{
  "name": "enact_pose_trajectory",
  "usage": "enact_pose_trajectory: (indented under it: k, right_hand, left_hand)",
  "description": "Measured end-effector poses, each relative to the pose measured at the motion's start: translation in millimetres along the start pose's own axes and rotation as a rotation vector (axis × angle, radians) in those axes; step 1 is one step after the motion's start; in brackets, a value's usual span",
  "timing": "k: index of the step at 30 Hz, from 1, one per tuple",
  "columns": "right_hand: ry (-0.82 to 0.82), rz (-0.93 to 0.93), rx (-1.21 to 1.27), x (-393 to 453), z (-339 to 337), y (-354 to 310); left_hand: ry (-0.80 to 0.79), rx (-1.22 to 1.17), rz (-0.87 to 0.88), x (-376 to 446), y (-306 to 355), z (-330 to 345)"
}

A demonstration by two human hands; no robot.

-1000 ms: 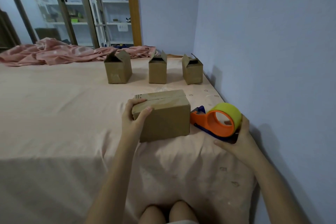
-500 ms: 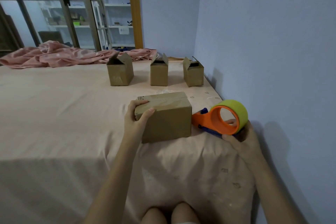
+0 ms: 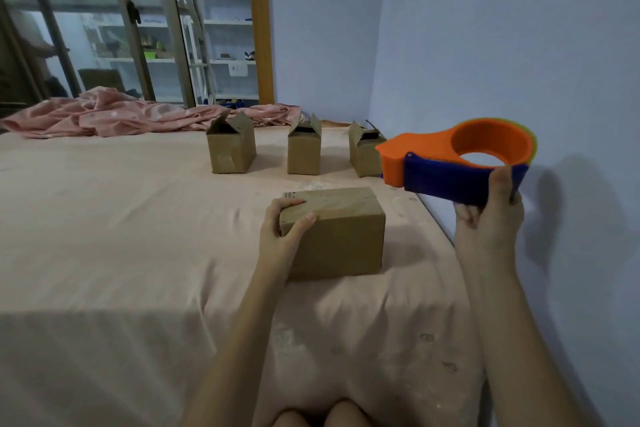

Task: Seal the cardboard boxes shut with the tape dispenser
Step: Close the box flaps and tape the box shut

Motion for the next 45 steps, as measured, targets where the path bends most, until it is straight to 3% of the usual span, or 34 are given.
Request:
enact_pose_trajectory:
  k: [5, 11, 17, 21, 26, 30, 39, 45]
  right_hand:
    - [0.049, 0.053, 0.139, 8.5, 27.7, -5.6]
    - [-0.075, 0.246, 0.484, 13.7, 62.3, 1.3]
    - [-0.160, 0.456, 0.397, 10.8, 96.5, 17.2]
    - [-0.233, 0.469, 0.328, 6.7, 112.2, 26.5]
    - [-0.104, 0.559, 0.229, -0.5, 113.0, 62.0]
    - [-0.045, 0.525, 0.177, 2.4, 109.9, 74.9]
    - [0.039, 0.503, 0.200, 9.2, 101.5, 79.2]
    - [0.058, 0.484, 0.176, 10.3, 101.3, 82.4]
  left_hand:
    - [-0.010, 0.017, -0.001, -0.4, -0.6, 13.0]
    - [-0.026, 0.082, 0.010, -0.7, 0.2, 25.1]
    - [0.031, 0.150, 0.089, -1.2, 13.0, 26.8]
    - [0.059, 0.167, 0.112, -0.7, 15.1, 28.1]
    - [0.044, 0.235, 0.076, 5.7, 15.5, 26.0]
    - [0.030, 0.302, -0.014, 15.5, 22.8, 27.1]
    - [0.335, 0.215, 0.053, 18.2, 56.2, 18.7]
    - [0.293, 0.215, -0.150, 25.7, 55.9, 34.2]
Point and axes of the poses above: each hand's wrist, its own x-axis towards the middle knuckle, its own z-axis out of the palm, y = z × x, the point moved 6 cm from there along x, towards the middle knuckle, and after that the axes turned 6 degrees about -x, right-handed, at the moved point
